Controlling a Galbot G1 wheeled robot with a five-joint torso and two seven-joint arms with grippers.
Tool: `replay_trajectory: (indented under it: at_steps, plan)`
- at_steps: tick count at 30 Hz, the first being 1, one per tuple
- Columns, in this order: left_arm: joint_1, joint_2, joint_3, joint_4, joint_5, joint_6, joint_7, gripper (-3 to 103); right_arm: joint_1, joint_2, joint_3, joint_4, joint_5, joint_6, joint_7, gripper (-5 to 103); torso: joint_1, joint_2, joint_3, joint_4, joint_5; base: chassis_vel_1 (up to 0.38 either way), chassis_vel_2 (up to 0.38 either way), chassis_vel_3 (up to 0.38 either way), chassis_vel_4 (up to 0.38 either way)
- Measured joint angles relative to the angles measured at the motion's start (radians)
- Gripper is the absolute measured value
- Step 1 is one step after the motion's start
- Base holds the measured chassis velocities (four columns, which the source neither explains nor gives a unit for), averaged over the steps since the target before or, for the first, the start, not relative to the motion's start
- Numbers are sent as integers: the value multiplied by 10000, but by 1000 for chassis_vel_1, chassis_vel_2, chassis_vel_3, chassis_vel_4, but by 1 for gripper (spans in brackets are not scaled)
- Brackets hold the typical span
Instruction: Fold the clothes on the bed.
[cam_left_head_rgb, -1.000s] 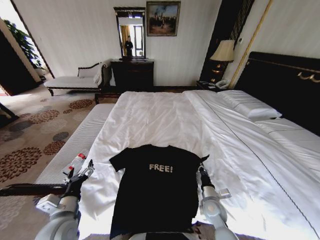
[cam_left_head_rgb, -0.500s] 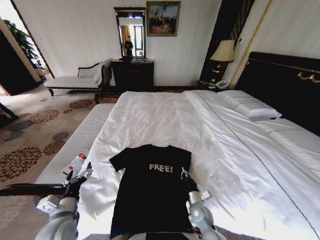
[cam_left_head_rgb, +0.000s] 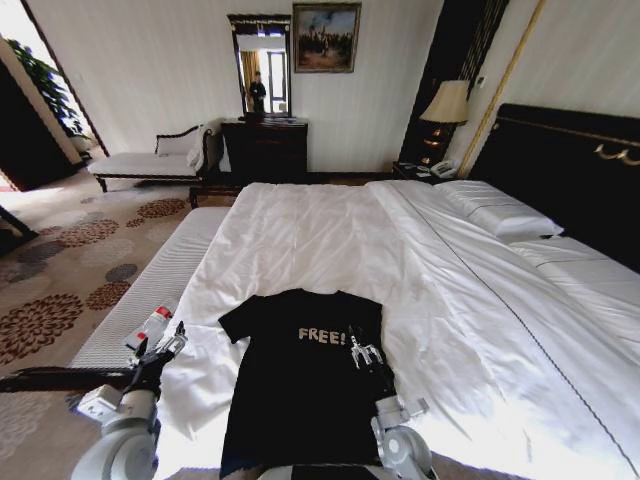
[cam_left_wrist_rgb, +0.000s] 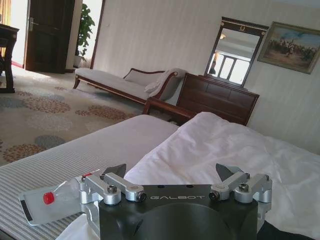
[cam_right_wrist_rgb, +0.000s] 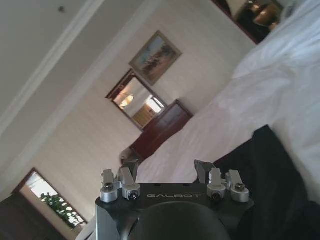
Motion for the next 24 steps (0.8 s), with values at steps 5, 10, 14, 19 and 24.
replay_trajectory:
  at_steps: [5,10,14,19,24]
  plan:
    - [44,274,-493,-645,-993,-69,254,100,112,-143,191,771,965,-869,2540,79,1,0,1,0,-2,0,0,0,0]
    - [-575,742,-1020,-2146,-4485,523,-212,100,80,-268,253,1690,1556,-1346,3757,95,-1,1,0,-2,6,0,0,0,0]
    - [-969,959,-1078,-2265,-5284,790,-375,100,-83,-366,250,2322,1690,-1506,3839,100,1,-1,0,-5,-1,0,0,0,0]
    - [-828,571,-796,-2272,-5166,941,-348,100,-479,-819,131,3198,3062,-2292,4066,100,0,0,0,-1,-1,0,0,0,0]
    - [-824,350,-806,-2253,-5352,946,-556,100,-41,-1060,-60,2841,3585,-2855,4423,100,-1,0,0,1,0,0,0,0,0]
